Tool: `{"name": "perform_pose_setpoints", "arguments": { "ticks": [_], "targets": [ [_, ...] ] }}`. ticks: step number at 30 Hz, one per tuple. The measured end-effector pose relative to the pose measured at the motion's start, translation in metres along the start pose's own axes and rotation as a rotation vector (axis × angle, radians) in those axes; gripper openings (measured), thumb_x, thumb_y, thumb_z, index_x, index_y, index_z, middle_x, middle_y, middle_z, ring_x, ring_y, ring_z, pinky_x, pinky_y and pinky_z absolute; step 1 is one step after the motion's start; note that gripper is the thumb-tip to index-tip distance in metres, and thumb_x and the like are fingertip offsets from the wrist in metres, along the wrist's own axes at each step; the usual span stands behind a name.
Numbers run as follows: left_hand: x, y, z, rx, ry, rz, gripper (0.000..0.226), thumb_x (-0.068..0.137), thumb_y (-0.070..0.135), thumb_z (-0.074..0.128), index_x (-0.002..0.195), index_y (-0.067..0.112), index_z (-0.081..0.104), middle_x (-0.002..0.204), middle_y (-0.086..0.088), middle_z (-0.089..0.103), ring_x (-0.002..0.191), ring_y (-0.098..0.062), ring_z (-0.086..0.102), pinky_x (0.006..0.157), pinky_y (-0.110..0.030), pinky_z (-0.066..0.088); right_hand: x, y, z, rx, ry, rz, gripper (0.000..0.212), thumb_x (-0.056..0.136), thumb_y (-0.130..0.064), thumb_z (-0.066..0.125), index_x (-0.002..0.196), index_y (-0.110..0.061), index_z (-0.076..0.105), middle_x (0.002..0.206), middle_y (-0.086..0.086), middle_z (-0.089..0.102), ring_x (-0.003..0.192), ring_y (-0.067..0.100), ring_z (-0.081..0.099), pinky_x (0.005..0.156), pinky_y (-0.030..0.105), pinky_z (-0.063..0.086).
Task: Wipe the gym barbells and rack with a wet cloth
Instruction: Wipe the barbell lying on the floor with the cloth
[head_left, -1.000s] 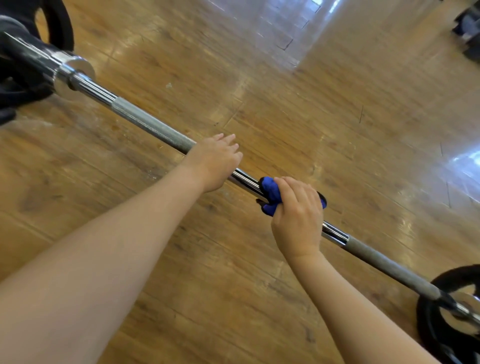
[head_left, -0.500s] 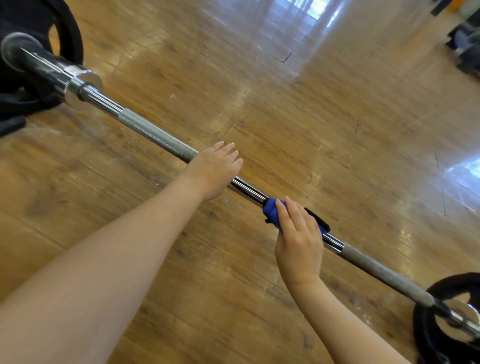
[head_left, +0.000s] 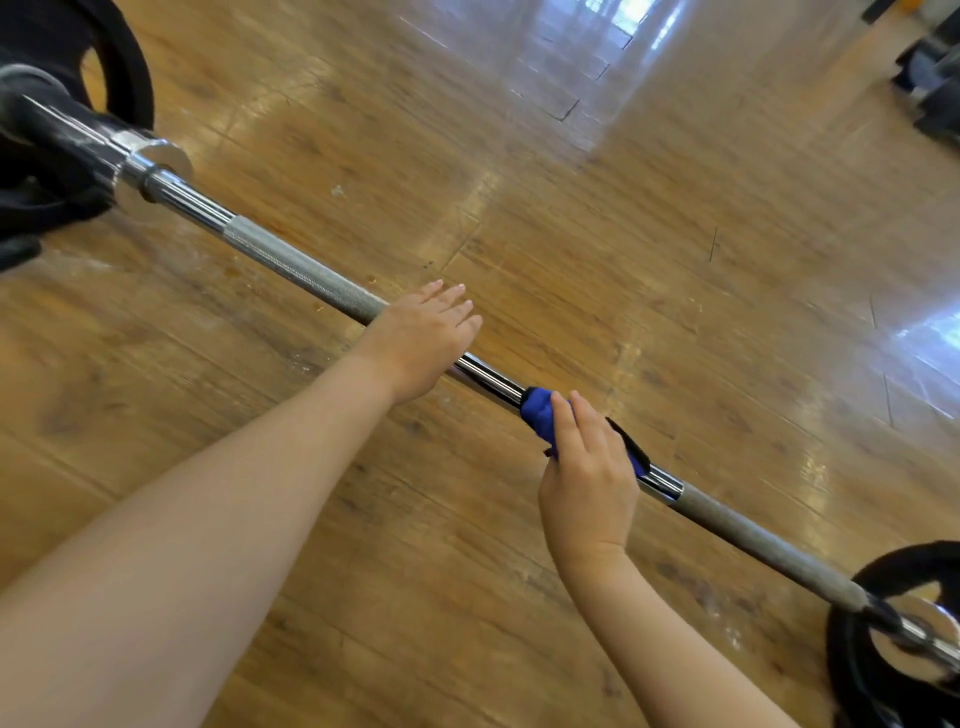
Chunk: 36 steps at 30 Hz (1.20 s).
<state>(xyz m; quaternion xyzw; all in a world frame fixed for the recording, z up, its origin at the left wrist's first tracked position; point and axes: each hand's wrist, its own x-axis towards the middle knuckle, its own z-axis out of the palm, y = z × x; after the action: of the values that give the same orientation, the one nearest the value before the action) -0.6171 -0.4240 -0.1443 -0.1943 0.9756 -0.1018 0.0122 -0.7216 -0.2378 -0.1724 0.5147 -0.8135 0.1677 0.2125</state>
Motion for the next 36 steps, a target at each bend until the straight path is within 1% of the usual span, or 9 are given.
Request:
{"name": "perform_pose_setpoints", "arguments": {
  "ticks": [3,5,7,9,13,15,20,25,36],
  "targets": [
    [0.0,0.001,0.001,0.021,0.045,-0.021,0.053,0.095,0.004,0.041,0.146,0.005,0.027,0.152,-0.012,0.031,0.143,-0.026,0.021,0.117,-0.039,0.01,0.017,-0.023,0.004,0.019,-0.044,0.001,0.039,0.075,0.003,0.048,0.108,0.0,0.068,0.107,0.018,0.068,0.089,0.033,0.068,0.076,0.038,0.055],
    [-0.002,-0.001,0.002,0.006,0.154,0.002,0.046,0.083,-0.001,0.055,0.129,-0.001,0.052,0.13,-0.019,0.056,0.126,-0.032,0.05,0.106,-0.047,0.035,0.025,-0.031,0.005,0.033,-0.071,-0.041,0.043,0.077,-0.002,0.039,0.109,0.0,0.068,0.107,0.018,0.068,0.089,0.031,0.068,0.075,0.037,0.055],
    [-0.004,0.0,0.005,0.033,0.22,0.018,0.043,0.073,-0.001,0.066,0.116,-0.001,0.064,0.113,-0.02,0.066,0.11,-0.034,0.061,0.094,-0.052,0.045,0.023,-0.028,0.005,0.023,-0.066,-0.068,0.044,0.078,-0.002,0.039,0.112,-0.001,0.067,0.11,0.018,0.067,0.092,0.031,0.067,0.076,0.038,0.055],
    [-0.006,0.002,0.001,0.025,0.216,0.006,0.051,0.071,0.0,0.073,0.121,-0.001,0.061,0.119,-0.021,0.063,0.116,-0.035,0.058,0.099,-0.051,0.042,0.011,-0.017,0.002,0.012,-0.048,-0.075,0.044,0.079,0.001,0.041,0.117,-0.002,0.064,0.115,0.018,0.065,0.097,0.033,0.065,0.082,0.04,0.054],
    [0.003,0.005,-0.007,-0.005,-0.048,0.007,0.054,0.092,-0.002,0.043,0.144,0.007,0.029,0.155,-0.015,0.022,0.145,-0.027,0.012,0.117,-0.038,0.008,-0.016,0.019,-0.005,-0.002,0.026,-0.01,0.054,0.072,0.012,0.055,0.124,-0.002,0.055,0.122,0.02,0.06,0.104,0.037,0.06,0.088,0.046,0.051],
    [0.009,0.003,-0.011,-0.02,-0.114,0.034,0.057,0.092,-0.003,0.042,0.146,0.009,0.026,0.157,-0.012,0.017,0.146,-0.024,0.005,0.118,-0.035,0.006,-0.022,0.022,-0.006,-0.009,0.015,0.014,0.064,0.069,0.02,0.061,0.128,-0.001,0.046,0.126,0.022,0.056,0.113,0.037,0.052,0.095,0.049,0.047],
    [0.016,-0.001,-0.013,-0.037,-0.215,0.036,0.059,0.091,-0.003,0.043,0.146,0.011,0.029,0.157,-0.01,0.017,0.146,-0.022,0.006,0.118,-0.035,0.008,-0.012,-0.003,0.003,0.006,-0.078,0.041,0.082,0.058,0.022,0.069,0.133,0.004,0.041,0.131,0.027,0.05,0.123,0.037,0.039,0.104,0.049,0.035],
    [0.02,0.0,-0.018,-0.03,-0.235,0.026,0.055,0.092,0.0,0.042,0.145,0.01,0.029,0.156,-0.01,0.02,0.146,-0.023,0.007,0.118,-0.036,0.006,0.006,0.008,0.001,0.06,-0.035,-0.011,0.055,0.068,0.008,0.051,0.121,-0.002,0.06,0.118,0.017,0.063,0.107,0.027,0.055,0.082,0.039,0.053],
    [0.017,0.002,-0.018,-0.029,-0.175,0.021,0.059,0.092,-0.002,0.042,0.147,0.011,0.024,0.156,-0.011,0.019,0.146,-0.023,0.007,0.118,-0.038,0.005,0.013,0.019,-0.012,0.036,-0.104,0.093,0.062,0.046,0.017,0.078,0.105,0.001,0.068,0.099,0.012,0.07,0.081,0.031,0.068,0.07,0.036,0.055]
  ]
}}
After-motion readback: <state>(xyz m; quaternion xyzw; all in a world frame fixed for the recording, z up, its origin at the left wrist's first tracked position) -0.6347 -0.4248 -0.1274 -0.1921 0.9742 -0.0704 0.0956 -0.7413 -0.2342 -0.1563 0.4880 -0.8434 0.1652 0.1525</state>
